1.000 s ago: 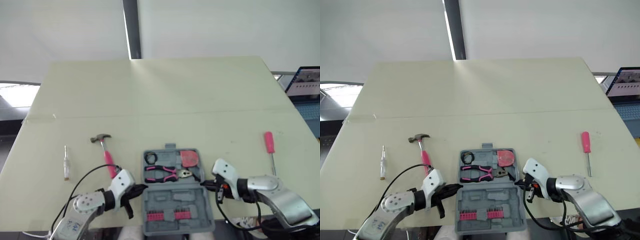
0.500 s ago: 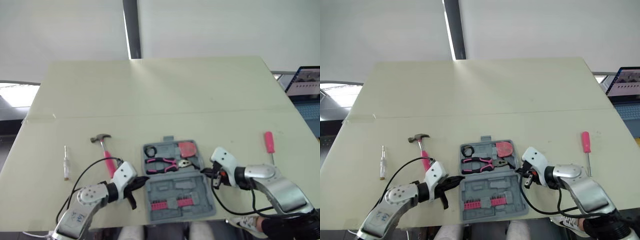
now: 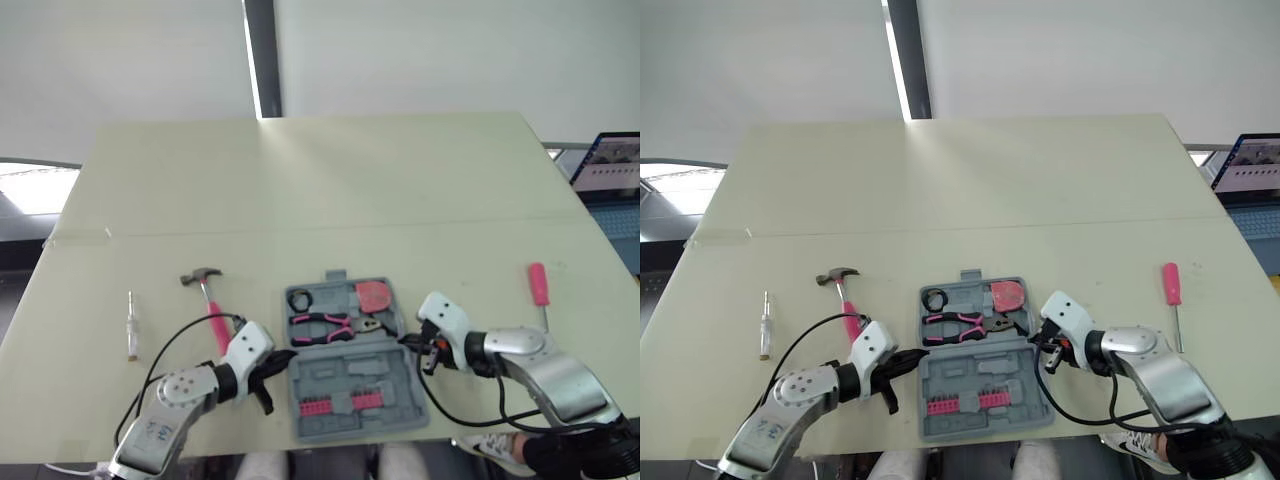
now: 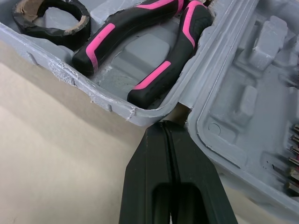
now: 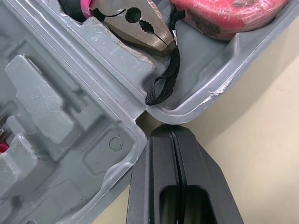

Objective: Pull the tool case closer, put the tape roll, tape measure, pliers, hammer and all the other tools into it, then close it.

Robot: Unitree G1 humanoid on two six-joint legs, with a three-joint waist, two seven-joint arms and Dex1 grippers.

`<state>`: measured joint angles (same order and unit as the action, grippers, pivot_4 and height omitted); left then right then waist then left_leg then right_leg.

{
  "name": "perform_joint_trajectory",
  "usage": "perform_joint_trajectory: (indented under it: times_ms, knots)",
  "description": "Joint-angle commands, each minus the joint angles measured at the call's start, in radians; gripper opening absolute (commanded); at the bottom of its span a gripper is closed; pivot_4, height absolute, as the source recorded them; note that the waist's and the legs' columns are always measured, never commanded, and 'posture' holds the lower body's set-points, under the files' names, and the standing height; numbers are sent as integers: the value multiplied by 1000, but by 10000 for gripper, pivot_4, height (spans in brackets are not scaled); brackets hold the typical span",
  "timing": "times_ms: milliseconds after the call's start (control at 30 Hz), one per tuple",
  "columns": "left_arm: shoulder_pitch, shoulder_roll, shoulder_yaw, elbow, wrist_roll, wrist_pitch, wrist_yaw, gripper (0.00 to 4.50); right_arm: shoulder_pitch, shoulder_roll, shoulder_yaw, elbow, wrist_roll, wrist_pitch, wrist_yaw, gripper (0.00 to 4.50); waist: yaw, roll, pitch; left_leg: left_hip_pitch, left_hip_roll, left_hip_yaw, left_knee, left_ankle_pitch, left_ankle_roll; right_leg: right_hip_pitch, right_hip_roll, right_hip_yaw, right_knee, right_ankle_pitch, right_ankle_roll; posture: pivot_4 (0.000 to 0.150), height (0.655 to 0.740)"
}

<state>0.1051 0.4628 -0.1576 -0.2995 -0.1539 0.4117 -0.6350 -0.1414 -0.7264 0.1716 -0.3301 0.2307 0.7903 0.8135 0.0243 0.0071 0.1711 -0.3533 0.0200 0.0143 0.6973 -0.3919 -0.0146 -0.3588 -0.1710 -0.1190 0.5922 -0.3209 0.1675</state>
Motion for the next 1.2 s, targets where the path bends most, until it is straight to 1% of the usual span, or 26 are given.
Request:
perform_joint_trajectory:
  times_ms: [33, 567, 1200]
  knots:
    - [-19, -13, -2, -10, -7, -41, -3, 500, -19, 17, 5, -30, 11, -13, -6, 0, 0, 0, 0, 0, 0, 0, 0, 0, 0, 0, 0, 0, 0, 0, 0, 1500, 7373]
    - [-59, -39, -10, 46, 3, -69, 9, 500, -25, 18, 10, -1, -9, -27, -11, 0, 1, 0, 0, 0, 0, 0, 0, 0, 0, 0, 0, 0, 0, 0, 0, 1500, 7373]
    - [-100, -43, 2, 110, 11, -103, 15, 500, -41, 50, 24, 20, -36, -37, -18, 0, -1, 0, 0, 0, 0, 0, 0, 0, 0, 0, 0, 0, 1, 0, 0, 1500, 7373]
